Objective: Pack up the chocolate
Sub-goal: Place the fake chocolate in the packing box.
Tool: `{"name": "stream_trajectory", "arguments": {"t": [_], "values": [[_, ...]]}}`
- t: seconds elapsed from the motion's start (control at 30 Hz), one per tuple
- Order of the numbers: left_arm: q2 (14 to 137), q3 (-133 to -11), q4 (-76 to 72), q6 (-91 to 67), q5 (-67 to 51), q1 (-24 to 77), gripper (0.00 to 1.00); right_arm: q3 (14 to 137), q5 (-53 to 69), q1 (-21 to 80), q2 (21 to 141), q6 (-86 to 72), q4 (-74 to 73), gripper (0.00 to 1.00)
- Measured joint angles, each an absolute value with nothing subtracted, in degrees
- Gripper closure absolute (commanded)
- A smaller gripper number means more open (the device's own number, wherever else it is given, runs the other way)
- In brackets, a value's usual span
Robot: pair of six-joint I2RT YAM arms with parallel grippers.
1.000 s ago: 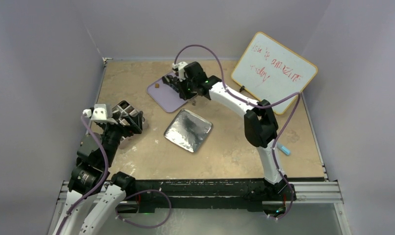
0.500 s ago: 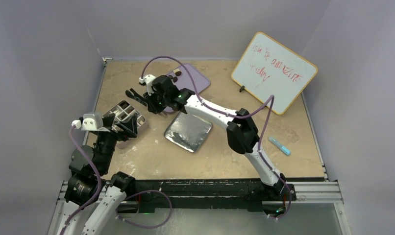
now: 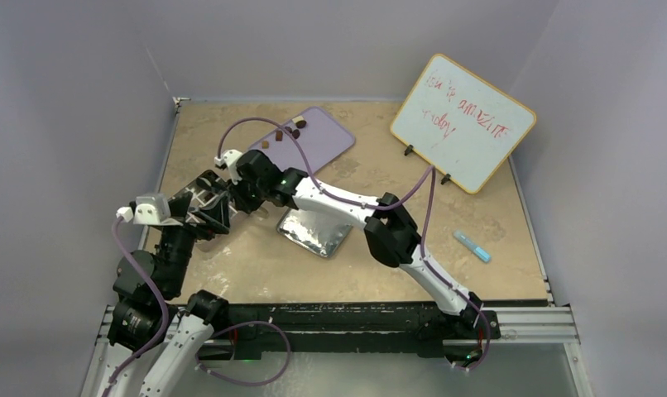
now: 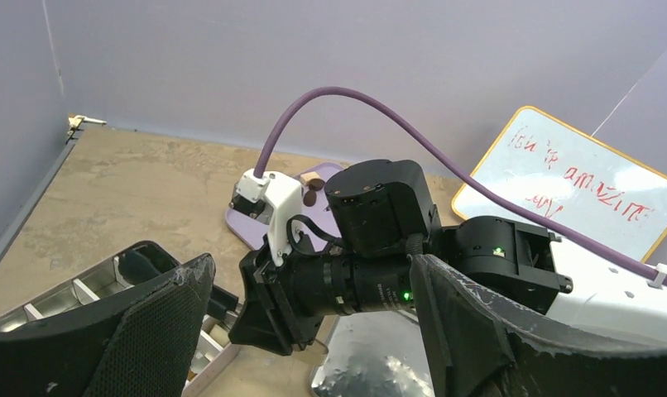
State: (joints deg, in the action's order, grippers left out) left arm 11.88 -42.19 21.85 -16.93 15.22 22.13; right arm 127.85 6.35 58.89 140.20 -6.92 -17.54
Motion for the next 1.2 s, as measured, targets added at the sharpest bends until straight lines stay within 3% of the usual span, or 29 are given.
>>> {"name": "stream_trajectory", "arguments": {"t": [0.53,1.0,1.2], "values": [[11.4,-42.0,20.6,-17.0,14.7,22.1,0.14,135.0,5.4,59.7,147.5,-7.1,-16.0,0.73],[11.3,-41.6,20.4,-16.9,13.5,22.1,0.14,136.2,3.9,60.0,148.7,-6.4,-15.0,0.61],[11.4,-41.5,20.3,-16.9,12.6,22.1,0.14,136.2,3.5,60.0,148.7,-5.8,-14.8,0.61]]}}
